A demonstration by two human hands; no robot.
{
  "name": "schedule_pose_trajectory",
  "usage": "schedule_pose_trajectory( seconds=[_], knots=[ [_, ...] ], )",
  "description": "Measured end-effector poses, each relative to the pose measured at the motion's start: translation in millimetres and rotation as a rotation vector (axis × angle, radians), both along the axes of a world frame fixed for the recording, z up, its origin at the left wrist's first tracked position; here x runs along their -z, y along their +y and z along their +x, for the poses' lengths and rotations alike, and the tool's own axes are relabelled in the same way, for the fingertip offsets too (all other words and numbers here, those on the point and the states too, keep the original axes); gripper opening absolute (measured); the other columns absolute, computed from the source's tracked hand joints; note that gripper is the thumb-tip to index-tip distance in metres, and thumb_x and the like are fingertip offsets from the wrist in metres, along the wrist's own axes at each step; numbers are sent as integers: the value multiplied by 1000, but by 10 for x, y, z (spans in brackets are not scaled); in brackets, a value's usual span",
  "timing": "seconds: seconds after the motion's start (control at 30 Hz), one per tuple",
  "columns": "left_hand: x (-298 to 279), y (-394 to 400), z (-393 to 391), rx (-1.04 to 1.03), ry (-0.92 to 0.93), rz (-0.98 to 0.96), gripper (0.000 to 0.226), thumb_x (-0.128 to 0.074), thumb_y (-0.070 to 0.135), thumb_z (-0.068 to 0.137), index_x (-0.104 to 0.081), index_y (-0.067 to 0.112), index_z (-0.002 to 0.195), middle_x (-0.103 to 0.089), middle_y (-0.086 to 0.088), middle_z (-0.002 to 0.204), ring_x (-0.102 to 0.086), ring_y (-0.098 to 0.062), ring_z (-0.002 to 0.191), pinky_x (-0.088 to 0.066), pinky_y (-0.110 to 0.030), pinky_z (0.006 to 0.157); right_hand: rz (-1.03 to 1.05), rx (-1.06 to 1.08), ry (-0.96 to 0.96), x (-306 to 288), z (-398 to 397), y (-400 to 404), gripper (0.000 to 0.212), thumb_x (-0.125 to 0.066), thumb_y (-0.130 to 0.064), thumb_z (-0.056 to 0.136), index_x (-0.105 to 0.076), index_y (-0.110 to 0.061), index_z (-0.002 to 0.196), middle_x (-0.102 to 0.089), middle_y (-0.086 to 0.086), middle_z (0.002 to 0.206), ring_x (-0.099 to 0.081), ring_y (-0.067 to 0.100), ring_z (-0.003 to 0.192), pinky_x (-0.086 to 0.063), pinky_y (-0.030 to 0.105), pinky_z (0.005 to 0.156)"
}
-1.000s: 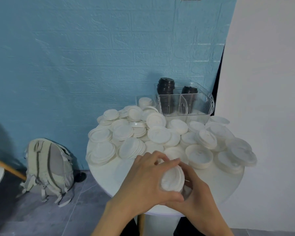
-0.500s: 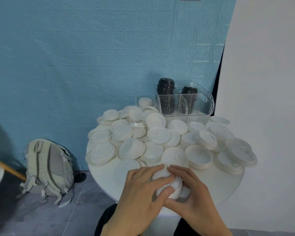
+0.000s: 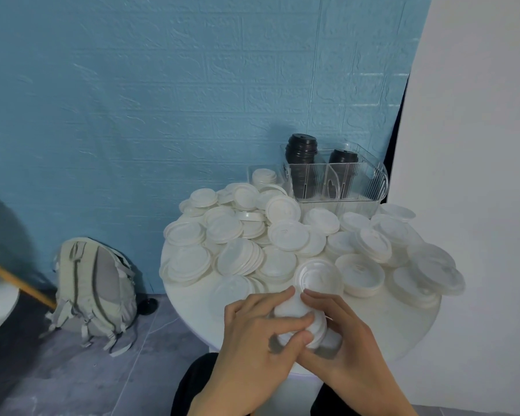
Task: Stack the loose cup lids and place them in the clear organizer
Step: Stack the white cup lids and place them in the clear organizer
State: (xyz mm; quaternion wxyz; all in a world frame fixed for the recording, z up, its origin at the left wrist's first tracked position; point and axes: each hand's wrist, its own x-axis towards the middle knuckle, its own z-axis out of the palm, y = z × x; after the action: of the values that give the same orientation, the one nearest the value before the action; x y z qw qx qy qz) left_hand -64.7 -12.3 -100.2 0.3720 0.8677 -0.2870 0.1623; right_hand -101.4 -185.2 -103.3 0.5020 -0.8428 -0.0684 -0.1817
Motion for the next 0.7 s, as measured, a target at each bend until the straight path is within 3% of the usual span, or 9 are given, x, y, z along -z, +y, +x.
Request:
schedule_pose_trajectory(
  seconds=[0.13,0.23,0.4,0.43,0.53,0.6,0.7],
  knots=[
    [10,-20,-22,-30,-30,-5,30,-55,65,90,-61,66,119,-47,42,141,-31,10,135,-12,-15,107,6,-9,-10,13,9,-7,57,-87,-49,65,-66,-37,117,-61,-19,131,-65,5,118,-56,29,93],
    [-6,79,-33,-133,-30,-124,31,-56,66,90,-62,62,120,-46,37,143,-34,2,137,-15,-16,109,46,-17,-5,23,13,-17,61,-89,-51,62,-68,-36,117,-63,-18,131,-66,8,117,-55,28,93],
    [18,367,112,-433,59,-180,45,-61,75,76,-51,66,119,-39,37,135,-30,11,129,-26,-33,109,41,-25,7,33,23,-39,65,-89,-55,58,-68,-36,117,-62,-22,131,-64,5,119,-51,20,94],
    [14,397,136,-464,103,-161,47,-63,74,76,-48,67,120,-40,33,134,-32,7,129,-26,-35,110,38,-23,10,28,23,-35,66,-88,-56,57,-68,-37,117,-62,-23,131,-64,5,119,-51,20,94],
    [7,415,174,-498,224,-61,57,-66,69,80,-40,63,130,-39,25,137,-35,-5,135,-18,-30,108,40,-20,19,17,22,-28,66,-88,-56,56,-68,-38,116,-61,-24,132,-64,5,118,-51,20,94],
    [21,409,195,-503,242,-12,62,-63,70,82,-39,58,138,-38,26,135,-36,-6,135,-14,-26,105,43,-19,28,12,19,-26,67,-89,-55,56,-68,-39,117,-60,-25,133,-64,5,118,-51,20,93],
    [17,395,194,-493,227,-55,60,-69,66,79,-44,56,132,-39,31,125,-40,-1,129,-14,-23,105,40,-22,36,9,8,-32,67,-90,-54,56,-67,-41,117,-59,-25,134,-63,3,119,-50,18,94]
  ],
)
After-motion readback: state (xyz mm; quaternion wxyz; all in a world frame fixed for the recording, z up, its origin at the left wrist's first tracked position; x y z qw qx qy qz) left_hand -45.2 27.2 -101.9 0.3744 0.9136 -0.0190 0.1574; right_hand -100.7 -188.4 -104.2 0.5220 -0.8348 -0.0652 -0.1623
